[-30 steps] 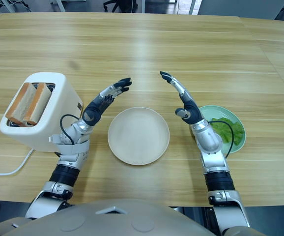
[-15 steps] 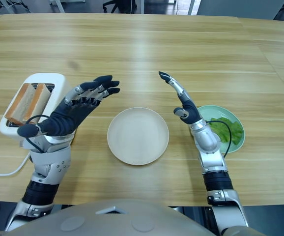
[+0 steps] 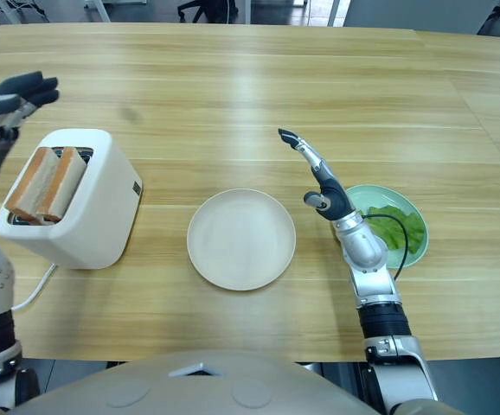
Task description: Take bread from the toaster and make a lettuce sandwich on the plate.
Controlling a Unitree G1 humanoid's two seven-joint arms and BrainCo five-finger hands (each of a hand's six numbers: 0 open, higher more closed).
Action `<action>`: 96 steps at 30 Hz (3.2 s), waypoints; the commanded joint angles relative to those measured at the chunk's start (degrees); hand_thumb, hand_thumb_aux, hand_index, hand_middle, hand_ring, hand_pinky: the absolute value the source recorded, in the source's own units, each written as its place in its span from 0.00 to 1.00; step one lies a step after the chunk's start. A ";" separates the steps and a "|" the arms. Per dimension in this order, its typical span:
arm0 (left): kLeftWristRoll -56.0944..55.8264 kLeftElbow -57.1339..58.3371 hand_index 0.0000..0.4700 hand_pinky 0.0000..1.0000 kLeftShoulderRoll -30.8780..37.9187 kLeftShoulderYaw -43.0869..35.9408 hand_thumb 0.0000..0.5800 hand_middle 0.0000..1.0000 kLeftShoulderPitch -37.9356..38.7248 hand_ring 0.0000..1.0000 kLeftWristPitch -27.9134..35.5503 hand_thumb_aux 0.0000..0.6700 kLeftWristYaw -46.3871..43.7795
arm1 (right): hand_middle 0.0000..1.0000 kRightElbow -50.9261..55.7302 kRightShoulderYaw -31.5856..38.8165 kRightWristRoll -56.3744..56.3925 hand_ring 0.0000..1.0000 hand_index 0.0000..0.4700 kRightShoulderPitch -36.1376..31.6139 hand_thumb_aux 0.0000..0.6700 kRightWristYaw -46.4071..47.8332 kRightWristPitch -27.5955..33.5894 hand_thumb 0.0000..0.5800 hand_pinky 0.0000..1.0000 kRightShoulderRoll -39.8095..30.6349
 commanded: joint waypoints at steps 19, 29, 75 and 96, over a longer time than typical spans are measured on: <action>63.58 33.27 0.00 0.00 22.30 -0.85 0.00 0.00 3.18 0.00 2.94 0.00 38.97 | 0.00 -2.39 -0.50 -0.56 0.00 0.00 1.78 0.00 -0.19 1.41 0.00 0.00 -1.61; 56.90 29.00 0.01 0.00 24.97 -2.40 0.02 0.00 9.57 0.00 4.68 0.01 36.63 | 0.00 -4.22 -0.93 -0.58 0.00 0.00 3.08 0.00 -0.24 2.20 0.00 0.00 -2.51; 50.00 29.69 0.00 0.00 25.40 -3.61 0.00 0.00 14.56 0.00 2.82 0.00 34.82 | 0.00 -8.29 -1.33 0.08 0.00 0.00 5.95 0.00 0.02 4.87 0.00 0.00 -3.57; 48.06 32.55 0.06 0.00 25.58 -7.05 0.12 0.00 15.07 0.00 1.10 0.06 34.18 | 0.00 -8.82 -1.42 0.24 0.00 0.00 6.54 0.00 0.02 5.22 0.00 0.00 -3.62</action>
